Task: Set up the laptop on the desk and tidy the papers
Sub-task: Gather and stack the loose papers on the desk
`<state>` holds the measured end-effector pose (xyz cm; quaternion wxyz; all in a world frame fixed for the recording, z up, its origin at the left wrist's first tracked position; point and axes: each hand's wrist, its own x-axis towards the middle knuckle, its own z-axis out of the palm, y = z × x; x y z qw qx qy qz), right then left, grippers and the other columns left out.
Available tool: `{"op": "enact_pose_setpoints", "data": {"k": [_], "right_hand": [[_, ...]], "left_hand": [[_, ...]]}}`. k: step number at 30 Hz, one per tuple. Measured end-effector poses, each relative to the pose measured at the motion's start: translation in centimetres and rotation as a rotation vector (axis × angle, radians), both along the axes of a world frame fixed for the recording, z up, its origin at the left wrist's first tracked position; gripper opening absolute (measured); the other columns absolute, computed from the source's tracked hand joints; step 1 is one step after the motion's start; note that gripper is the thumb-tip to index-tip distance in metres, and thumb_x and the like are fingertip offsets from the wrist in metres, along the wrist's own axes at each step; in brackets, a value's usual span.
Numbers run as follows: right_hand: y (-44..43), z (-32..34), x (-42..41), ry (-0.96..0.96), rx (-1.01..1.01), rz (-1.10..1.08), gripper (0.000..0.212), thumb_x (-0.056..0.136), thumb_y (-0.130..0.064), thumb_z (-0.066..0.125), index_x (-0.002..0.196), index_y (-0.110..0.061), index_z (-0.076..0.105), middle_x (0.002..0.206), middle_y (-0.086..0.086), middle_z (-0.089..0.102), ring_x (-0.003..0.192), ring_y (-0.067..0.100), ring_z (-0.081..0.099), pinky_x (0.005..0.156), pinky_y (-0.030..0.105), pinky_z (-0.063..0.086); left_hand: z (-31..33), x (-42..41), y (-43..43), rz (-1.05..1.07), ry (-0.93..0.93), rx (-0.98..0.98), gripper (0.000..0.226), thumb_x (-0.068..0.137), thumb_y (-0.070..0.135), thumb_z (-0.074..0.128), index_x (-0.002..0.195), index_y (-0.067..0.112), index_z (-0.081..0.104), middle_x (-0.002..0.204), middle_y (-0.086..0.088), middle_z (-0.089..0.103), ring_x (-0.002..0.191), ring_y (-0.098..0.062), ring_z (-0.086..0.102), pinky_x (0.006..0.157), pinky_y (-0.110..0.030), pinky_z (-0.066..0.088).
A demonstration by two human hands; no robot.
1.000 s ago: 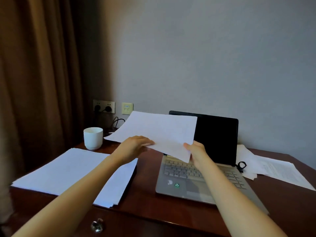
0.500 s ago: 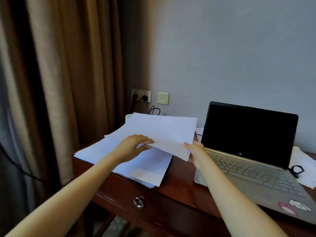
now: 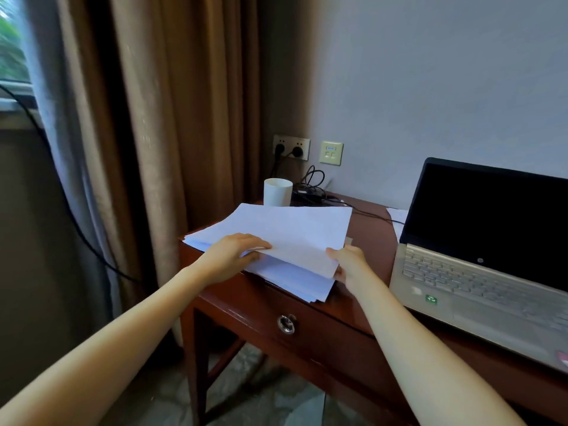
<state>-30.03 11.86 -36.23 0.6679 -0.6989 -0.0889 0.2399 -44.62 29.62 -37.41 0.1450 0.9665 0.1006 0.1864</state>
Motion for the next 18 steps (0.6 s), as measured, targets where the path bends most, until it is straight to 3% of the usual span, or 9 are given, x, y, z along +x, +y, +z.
{"op": "enact_pose_setpoints", "data": {"k": [3,5,8,11,14,18], "right_hand": [[0.2,-0.4,-0.2,-0.008,-0.021,-0.01,0.033,0.094,0.001,0.051,0.126,0.003,0.05,0.126,0.02,0.056,0.113,0.034,0.055,0.079,0.035,0.047],[0.1,-0.4,-0.3,-0.036,-0.046,0.002,0.033,0.093,0.002,0.05,0.126,0.003,0.051,0.127,0.019,0.056,0.113,0.034,0.055,0.069,0.034,0.047],[-0.2,-0.6,-0.2,-0.077,-0.072,0.047,0.032,0.093,0.0,0.051,0.125,0.0,0.053,0.121,0.019,0.058,0.097,0.029,0.054,0.054,0.029,0.043],[-0.3,-1.1,0.4,-0.157,-0.129,0.058,0.023,0.092,-0.004,0.054,0.114,-0.003,0.055,0.109,0.014,0.059,0.092,0.026,0.054,0.051,0.027,0.042],[-0.5,-1.7,0.9,-0.316,-0.239,0.004,0.035,0.082,-0.012,0.065,0.113,0.002,0.056,0.11,0.017,0.064,0.081,0.026,0.055,0.048,0.024,0.036],[-0.9,-2.4,1.1,-0.352,-0.315,0.002,0.037,0.079,-0.012,0.067,0.111,0.003,0.057,0.107,0.021,0.064,0.061,0.022,0.047,0.042,0.023,0.033]], "left_hand": [[-0.7,-0.5,0.0,0.003,0.01,-0.035,0.034,0.096,0.014,0.049,0.129,0.022,0.056,0.135,0.004,0.053,0.125,-0.015,0.046,0.104,-0.021,0.032],[-1.0,-0.7,0.0,0.0,0.018,-0.062,0.034,0.096,0.018,0.05,0.129,0.023,0.056,0.136,0.004,0.052,0.126,-0.014,0.045,0.104,-0.021,0.031],[-1.2,-0.8,-0.1,0.008,0.038,-0.094,0.034,0.095,0.025,0.05,0.129,0.024,0.055,0.136,0.005,0.052,0.126,-0.013,0.044,0.105,-0.023,0.032],[-1.1,-0.8,-0.3,0.005,0.046,-0.096,0.035,0.095,0.03,0.05,0.129,0.024,0.055,0.136,0.005,0.052,0.127,-0.013,0.044,0.106,-0.024,0.033],[-1.2,-0.9,-0.4,-0.005,0.061,-0.087,0.035,0.094,0.031,0.051,0.128,0.024,0.056,0.136,0.006,0.053,0.125,-0.012,0.045,0.102,-0.021,0.034],[-1.3,-1.1,-0.5,-0.015,0.09,-0.07,0.037,0.092,0.035,0.053,0.127,0.025,0.057,0.135,0.006,0.053,0.126,-0.011,0.045,0.102,-0.022,0.034]]}}
